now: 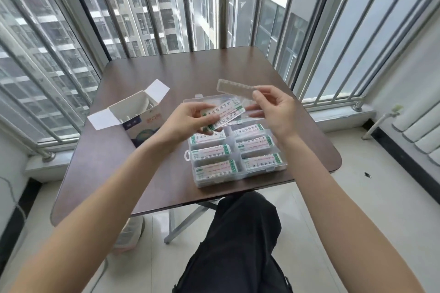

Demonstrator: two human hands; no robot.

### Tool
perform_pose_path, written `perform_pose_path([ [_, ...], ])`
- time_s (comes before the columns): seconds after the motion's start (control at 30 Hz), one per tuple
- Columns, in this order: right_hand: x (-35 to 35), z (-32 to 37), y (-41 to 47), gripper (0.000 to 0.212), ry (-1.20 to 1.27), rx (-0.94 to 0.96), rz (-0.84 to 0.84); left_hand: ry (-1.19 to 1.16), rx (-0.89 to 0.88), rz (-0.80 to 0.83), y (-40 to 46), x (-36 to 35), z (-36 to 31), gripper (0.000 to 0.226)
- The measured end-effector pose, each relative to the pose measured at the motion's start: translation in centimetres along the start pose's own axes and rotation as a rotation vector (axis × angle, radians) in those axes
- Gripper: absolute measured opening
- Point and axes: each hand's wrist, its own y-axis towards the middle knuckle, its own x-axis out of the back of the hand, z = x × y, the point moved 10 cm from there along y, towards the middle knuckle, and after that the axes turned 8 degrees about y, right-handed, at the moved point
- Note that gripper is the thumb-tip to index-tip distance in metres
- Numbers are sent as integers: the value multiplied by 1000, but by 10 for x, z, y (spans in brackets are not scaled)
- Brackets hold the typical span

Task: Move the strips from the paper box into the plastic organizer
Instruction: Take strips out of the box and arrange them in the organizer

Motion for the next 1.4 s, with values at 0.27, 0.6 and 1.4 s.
perform_pose_path([
  [0.27,51,-26,22,9,-91,-104,41,91,43,-103,10,21,21,37],
  [0.6,17,-36,29,12,-638,50,361,119,-13,-97,9,11,10,31],
  [1.4,26,-37,20,35,-260,-219,224,7,25,-105,49,-15,6,19],
])
